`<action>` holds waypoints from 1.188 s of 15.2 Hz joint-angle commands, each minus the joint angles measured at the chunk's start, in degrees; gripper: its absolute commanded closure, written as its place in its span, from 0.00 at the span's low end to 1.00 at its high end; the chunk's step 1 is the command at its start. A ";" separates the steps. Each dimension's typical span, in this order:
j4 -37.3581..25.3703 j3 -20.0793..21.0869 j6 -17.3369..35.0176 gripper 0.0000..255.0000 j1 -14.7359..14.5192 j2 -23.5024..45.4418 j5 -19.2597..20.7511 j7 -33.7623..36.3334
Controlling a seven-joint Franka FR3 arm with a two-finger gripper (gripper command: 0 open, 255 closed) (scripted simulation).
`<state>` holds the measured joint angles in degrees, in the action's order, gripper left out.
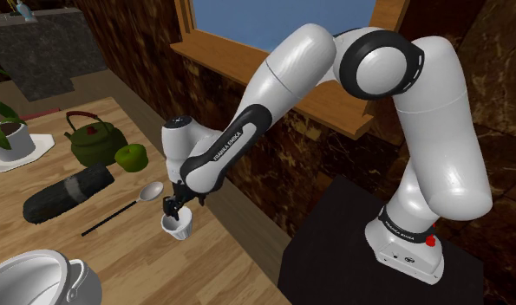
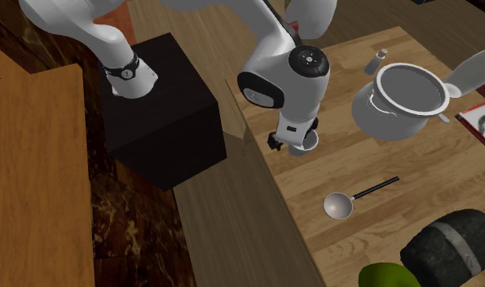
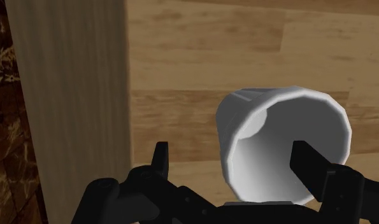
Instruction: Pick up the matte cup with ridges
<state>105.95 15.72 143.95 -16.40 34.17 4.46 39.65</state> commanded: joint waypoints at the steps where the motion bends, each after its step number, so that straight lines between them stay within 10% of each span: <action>1: 0.04 -0.06 0.32 0.00 -0.05 0.24 0.07 0.03; 2: -0.06 -0.07 0.30 1.00 -0.07 0.32 0.08 0.03; 18: 0.05 0.81 -3.43 1.00 0.64 -3.58 -0.92 -0.27</action>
<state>105.73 16.36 140.99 -15.84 31.36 3.72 39.36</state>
